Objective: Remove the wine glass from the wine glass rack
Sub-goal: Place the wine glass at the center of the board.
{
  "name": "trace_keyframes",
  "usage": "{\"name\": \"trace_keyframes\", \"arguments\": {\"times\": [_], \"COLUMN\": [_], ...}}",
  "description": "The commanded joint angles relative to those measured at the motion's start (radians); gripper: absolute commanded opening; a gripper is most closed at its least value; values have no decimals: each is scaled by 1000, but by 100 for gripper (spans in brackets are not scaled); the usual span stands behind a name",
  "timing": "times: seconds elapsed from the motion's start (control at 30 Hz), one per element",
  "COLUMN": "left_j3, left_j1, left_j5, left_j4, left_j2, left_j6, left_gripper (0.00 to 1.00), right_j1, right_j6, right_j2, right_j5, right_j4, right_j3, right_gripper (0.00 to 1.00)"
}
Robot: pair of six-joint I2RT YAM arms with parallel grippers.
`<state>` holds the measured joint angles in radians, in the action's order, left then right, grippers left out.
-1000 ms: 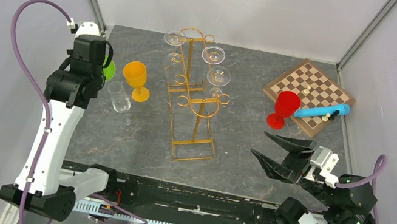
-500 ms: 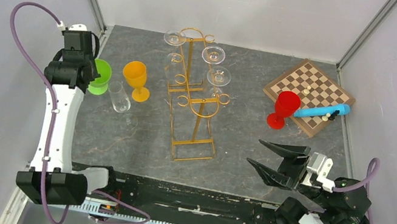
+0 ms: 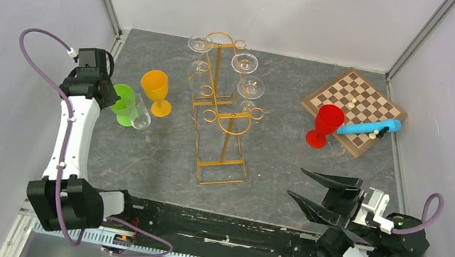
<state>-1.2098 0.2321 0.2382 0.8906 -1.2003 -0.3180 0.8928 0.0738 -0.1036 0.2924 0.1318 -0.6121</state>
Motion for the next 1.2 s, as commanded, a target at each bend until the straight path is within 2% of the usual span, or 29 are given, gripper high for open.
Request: {"name": "trace_keyframes", "arguments": {"times": [0.0, 0.27, 0.6, 0.73, 0.93, 1.17], "left_j3": [26, 57, 50, 51, 13, -78], "left_j1": [25, 64, 72, 72, 73, 73], "left_j5": [-46, -95, -61, -66, -94, -104], "left_j4": [-82, -102, -94, -95, -83, -37], "left_j2": [-15, -68, -112, -114, -89, -46], "left_j6": [-77, -114, -115, -112, -113, -110], "left_gripper": [2, 2, 3, 16, 43, 59], "right_j1": [-2, -1, -1, -1, -1, -2], "right_j6": [-29, -28, -28, -30, -30, -28], "right_j2": [31, 51, 49, 44, 30, 9], "right_j5": [5, -2, -16, -23, -31, -40], "right_j4": [-7, 11, 22, 28, 37, 51], "right_j3": [23, 35, 38, 34, 19, -3], "right_gripper": [58, 59, 61, 62, 64, 66]}}
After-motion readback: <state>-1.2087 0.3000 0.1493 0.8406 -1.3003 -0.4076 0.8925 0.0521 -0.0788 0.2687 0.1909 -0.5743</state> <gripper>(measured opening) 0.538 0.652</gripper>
